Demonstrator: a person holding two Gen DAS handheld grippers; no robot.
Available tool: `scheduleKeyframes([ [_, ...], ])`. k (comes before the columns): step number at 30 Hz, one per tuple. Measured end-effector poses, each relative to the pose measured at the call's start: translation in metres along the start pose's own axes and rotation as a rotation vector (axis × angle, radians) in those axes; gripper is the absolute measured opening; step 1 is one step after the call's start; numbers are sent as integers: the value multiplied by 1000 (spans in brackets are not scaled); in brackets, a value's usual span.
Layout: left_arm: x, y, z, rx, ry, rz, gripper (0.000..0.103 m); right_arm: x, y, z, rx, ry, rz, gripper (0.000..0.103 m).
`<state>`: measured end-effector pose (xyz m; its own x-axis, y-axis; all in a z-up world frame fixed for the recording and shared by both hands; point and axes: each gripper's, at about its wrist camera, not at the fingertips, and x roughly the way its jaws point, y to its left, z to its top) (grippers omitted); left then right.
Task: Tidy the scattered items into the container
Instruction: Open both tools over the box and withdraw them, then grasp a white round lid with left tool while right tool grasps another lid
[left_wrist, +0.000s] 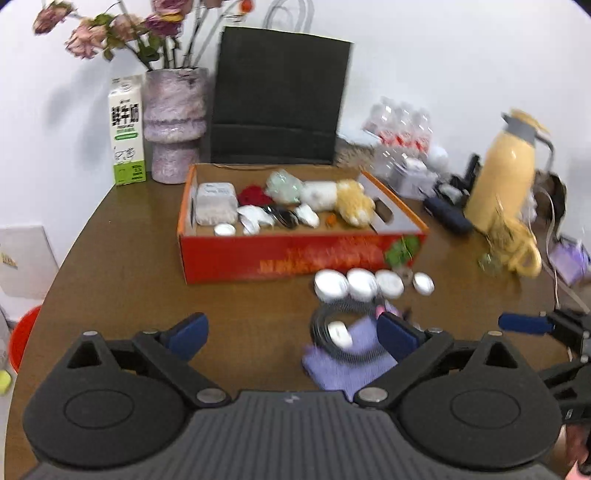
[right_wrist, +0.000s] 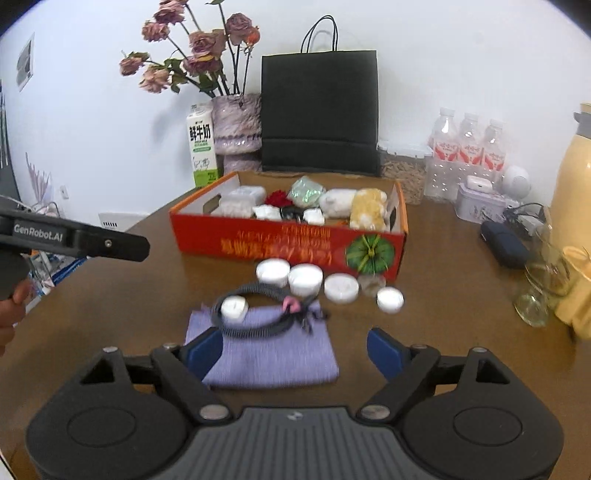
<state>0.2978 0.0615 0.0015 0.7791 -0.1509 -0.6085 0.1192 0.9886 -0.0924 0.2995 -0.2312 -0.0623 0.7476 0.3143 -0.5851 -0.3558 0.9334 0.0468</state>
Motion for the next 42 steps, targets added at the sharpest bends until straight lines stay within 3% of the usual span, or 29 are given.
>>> scheduleKeyframes([
  [5, -13, -11, -31, 54, 0, 3, 102, -19, -5, -24, 33, 15, -3, 85],
  [11, -29, -10, -75, -71, 34, -14, 102, -42, -12, -50, 98, -2, 6, 85],
  [19, -44, -25, -90, -49, -28, 45, 102, -47, -4, -55, 112, -26, 23, 82],
  [24, -26, -34, -87, -4, -53, 36, 102, -33, -6, -47, 108, -19, 11, 74],
  [26, -14, -34, -84, -4, -47, 45, 101, -24, -9, -44, 118, -16, 11, 65],
  [29, 2, -29, -75, -29, -42, -3, 100, -9, -15, -34, 128, -9, 15, 60],
  [34, 36, -20, -38, -16, -89, 69, 79, 25, -21, -8, 86, -16, -8, 53],
  [38, 70, -20, -7, 19, -80, 32, 71, 58, -19, 17, 16, -50, -25, 46],
  [42, 113, -36, 8, 158, -77, 16, 66, 93, -23, 42, -17, -69, -6, 44],
])
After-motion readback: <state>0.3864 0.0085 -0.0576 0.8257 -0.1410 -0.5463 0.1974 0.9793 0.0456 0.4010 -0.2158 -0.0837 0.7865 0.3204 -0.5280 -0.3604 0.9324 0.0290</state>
